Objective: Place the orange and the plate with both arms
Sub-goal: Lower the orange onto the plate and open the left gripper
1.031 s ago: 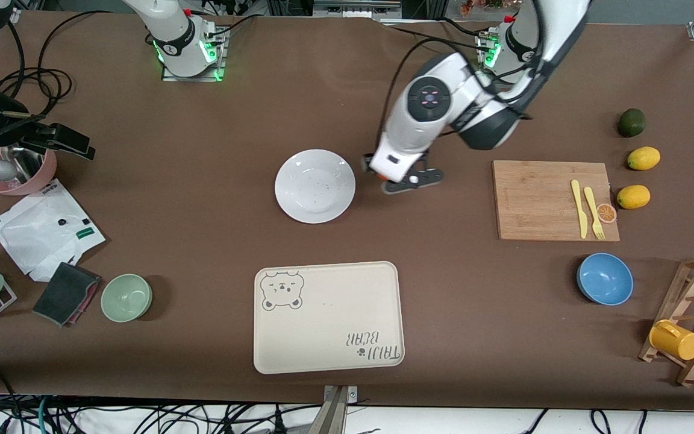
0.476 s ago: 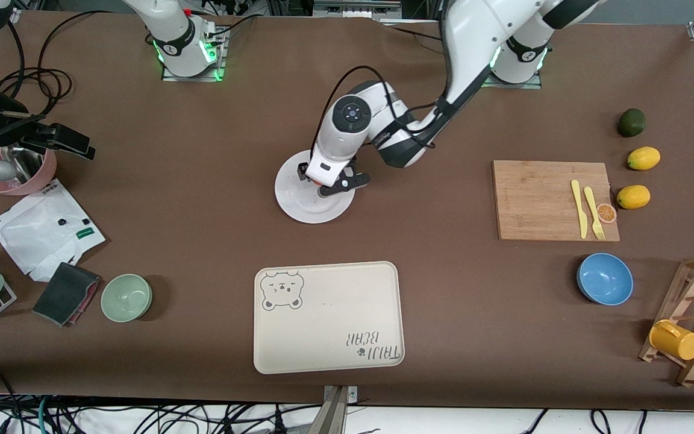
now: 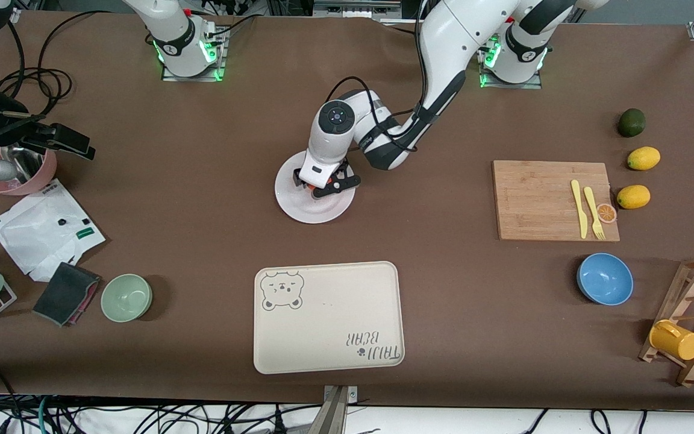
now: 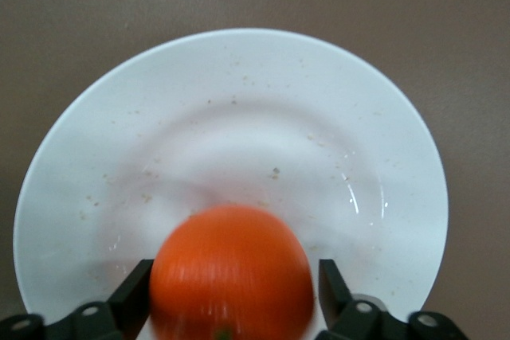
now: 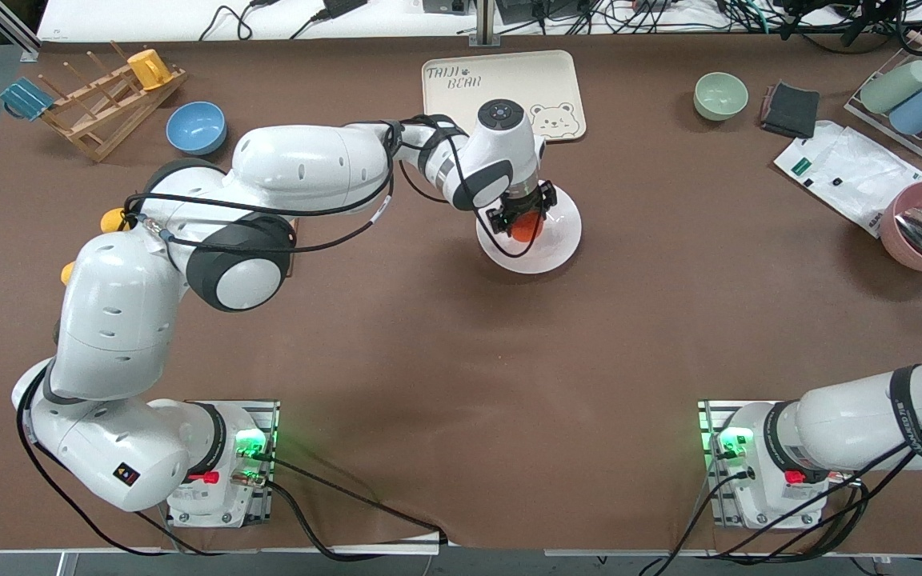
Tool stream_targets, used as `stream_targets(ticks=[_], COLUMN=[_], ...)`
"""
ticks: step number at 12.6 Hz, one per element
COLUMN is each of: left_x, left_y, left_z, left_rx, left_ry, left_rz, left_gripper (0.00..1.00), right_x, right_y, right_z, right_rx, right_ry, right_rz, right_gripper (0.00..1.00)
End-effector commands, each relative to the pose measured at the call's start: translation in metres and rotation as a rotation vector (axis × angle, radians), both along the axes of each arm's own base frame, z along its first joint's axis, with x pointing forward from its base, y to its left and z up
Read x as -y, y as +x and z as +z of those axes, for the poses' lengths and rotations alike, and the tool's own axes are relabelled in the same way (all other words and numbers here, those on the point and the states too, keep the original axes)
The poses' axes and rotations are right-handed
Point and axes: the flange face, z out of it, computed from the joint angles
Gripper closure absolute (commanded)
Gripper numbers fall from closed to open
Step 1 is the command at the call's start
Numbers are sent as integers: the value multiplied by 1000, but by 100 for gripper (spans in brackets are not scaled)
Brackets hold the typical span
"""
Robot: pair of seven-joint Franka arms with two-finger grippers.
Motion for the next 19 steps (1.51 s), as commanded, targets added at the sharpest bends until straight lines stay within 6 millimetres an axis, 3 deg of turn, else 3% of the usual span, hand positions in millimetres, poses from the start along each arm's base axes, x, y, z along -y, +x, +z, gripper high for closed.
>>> stream_targets(ticks=[1, 3, 6, 9, 12, 14, 16, 19], left_x=[-3, -8, -40, -90, -166, -226, -286, -366], left_y=[11, 16, 36, 68, 110, 142, 169, 194], left_z=[16, 21, 75, 115, 151, 162, 173, 187], left_rx=[22, 19, 1, -19, -36, -43, -36, -29], left_ry=[1, 12, 102, 160, 196, 197, 189, 175], left_rz=[8, 16, -10, -67, -171, -247, -264, -372], left_gripper=[0, 0, 0, 0, 0, 0, 0, 0], right_x=[0, 0, -2, -12, -11, -18, -32, -58], right_y=[-1, 1, 1, 0, 4, 0, -1, -1], right_z=[1, -1, -1, 2, -11, -7, -11, -22], right_rx=[1, 0, -7, 3, -28, -27, -39, -58], right_ry=[3, -11, -4, -36, -32, -50, -60, -55], right_rz=[-6, -6, -7, 18, 22, 11, 31, 71], right_gripper=[0, 0, 0, 0, 0, 0, 0, 0])
